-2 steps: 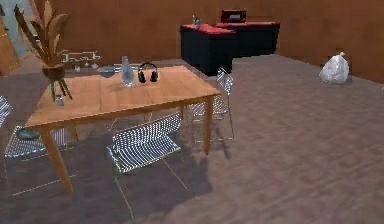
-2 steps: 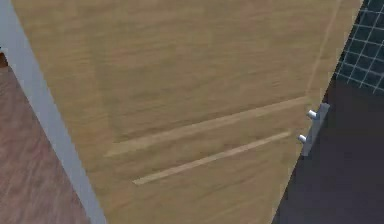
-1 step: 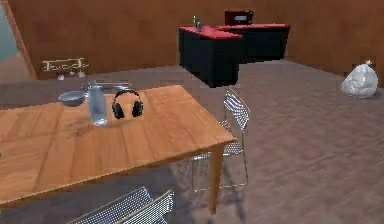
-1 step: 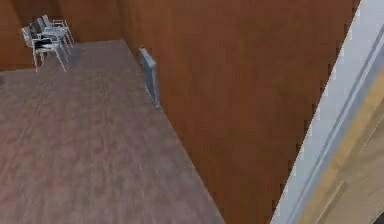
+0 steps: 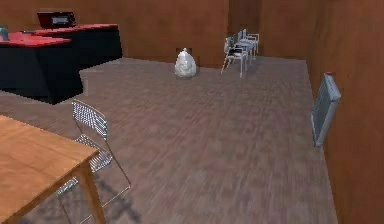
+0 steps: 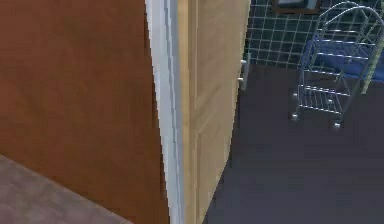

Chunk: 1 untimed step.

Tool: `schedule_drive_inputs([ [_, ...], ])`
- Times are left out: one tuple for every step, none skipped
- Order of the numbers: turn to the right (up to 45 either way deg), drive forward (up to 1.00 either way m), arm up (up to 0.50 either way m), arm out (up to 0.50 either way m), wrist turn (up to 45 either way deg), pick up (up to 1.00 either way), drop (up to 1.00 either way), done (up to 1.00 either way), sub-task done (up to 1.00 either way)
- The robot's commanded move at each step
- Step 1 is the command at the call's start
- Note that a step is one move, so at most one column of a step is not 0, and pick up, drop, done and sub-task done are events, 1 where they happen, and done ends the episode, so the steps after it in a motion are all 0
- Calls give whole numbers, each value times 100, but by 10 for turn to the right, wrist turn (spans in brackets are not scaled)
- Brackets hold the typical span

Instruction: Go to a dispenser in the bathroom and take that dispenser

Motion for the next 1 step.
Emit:
schedule_drive_inputs([
  [0, 100, 0, 0, 0, 0, 0, 0, 0],
])
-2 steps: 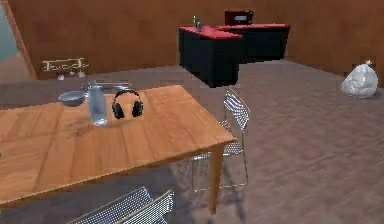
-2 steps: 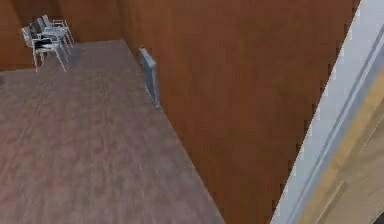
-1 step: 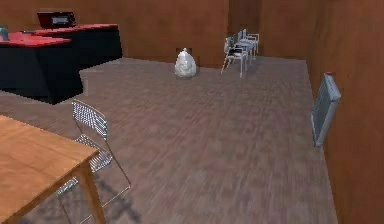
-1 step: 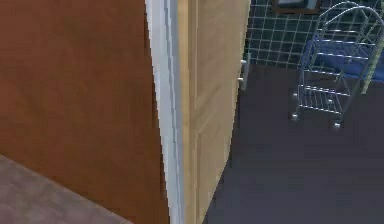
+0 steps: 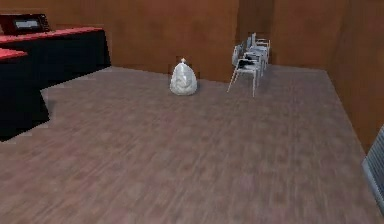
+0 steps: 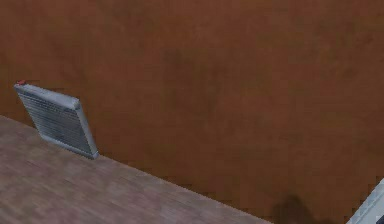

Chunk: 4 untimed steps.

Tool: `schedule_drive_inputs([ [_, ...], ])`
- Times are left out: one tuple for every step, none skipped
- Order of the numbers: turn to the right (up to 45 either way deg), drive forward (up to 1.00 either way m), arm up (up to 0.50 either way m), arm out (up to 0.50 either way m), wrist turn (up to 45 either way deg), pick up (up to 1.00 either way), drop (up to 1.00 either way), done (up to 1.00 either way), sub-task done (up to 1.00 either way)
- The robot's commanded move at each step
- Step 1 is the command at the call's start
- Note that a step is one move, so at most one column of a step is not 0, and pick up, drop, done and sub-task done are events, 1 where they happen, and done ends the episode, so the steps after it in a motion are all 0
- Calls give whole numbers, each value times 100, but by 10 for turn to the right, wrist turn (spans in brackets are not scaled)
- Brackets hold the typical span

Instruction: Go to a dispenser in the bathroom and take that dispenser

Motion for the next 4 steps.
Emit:
schedule_drive_inputs([
  [30, 0, 0, 0, 0, 0, 0, 0, 0],
  [0, 30, 0, 0, 0, 0, 0, 0, 0],
  [-390, 0, 0, 0, 0, 0, 0, 0, 0],
  [0, 90, 0, 0, 0, 0, 0, 0, 0],
])
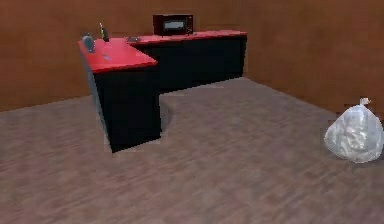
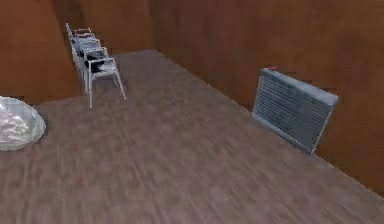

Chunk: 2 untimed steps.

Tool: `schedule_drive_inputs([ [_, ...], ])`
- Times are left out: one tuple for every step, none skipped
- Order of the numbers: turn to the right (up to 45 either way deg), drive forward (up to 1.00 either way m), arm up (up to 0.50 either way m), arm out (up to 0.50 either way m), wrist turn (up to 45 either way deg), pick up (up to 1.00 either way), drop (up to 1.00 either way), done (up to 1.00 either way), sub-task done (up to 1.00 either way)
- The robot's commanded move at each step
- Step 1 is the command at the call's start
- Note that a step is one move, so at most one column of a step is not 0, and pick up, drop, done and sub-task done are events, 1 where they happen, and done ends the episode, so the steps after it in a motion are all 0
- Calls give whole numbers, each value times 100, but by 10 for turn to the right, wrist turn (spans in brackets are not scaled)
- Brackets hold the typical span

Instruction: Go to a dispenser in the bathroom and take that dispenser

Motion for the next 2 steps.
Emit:
schedule_drive_inputs([
  [-450, 0, 0, 0, 0, 0, 0, 0, 0],
  [-60, 0, 0, 0, 0, 0, 0, 0, 0],
])
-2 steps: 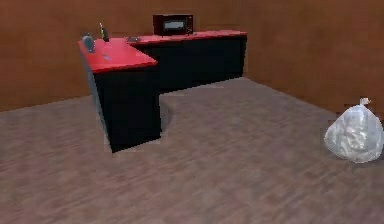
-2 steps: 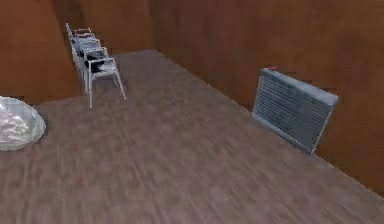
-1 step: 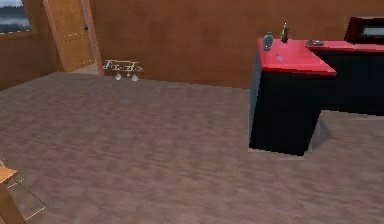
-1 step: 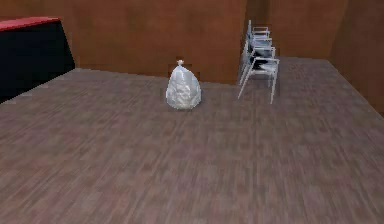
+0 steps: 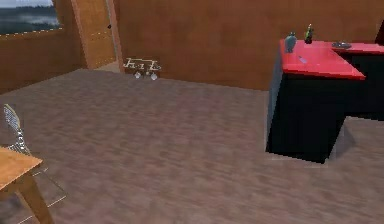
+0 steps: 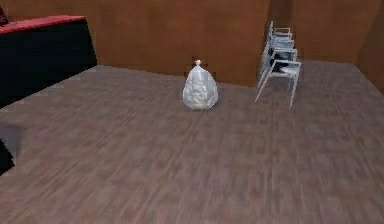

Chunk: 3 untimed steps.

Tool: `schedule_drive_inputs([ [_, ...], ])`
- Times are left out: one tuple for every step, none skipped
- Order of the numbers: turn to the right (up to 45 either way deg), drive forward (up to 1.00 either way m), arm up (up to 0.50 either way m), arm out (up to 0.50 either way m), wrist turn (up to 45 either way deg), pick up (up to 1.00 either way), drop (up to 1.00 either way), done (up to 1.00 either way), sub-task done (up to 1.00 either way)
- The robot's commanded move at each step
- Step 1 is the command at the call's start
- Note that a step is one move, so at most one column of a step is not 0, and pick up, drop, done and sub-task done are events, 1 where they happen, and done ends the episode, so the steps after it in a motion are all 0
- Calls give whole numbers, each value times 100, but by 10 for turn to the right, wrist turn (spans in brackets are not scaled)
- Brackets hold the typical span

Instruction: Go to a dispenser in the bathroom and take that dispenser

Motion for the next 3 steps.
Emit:
schedule_drive_inputs([
  [0, 75, 0, 0, 0, 0, 0, 0, 0],
  [-270, 0, 0, 0, 0, 0, 0, 0, 0],
  [0, 100, 0, 0, 0, 0, 0, 0, 0],
])
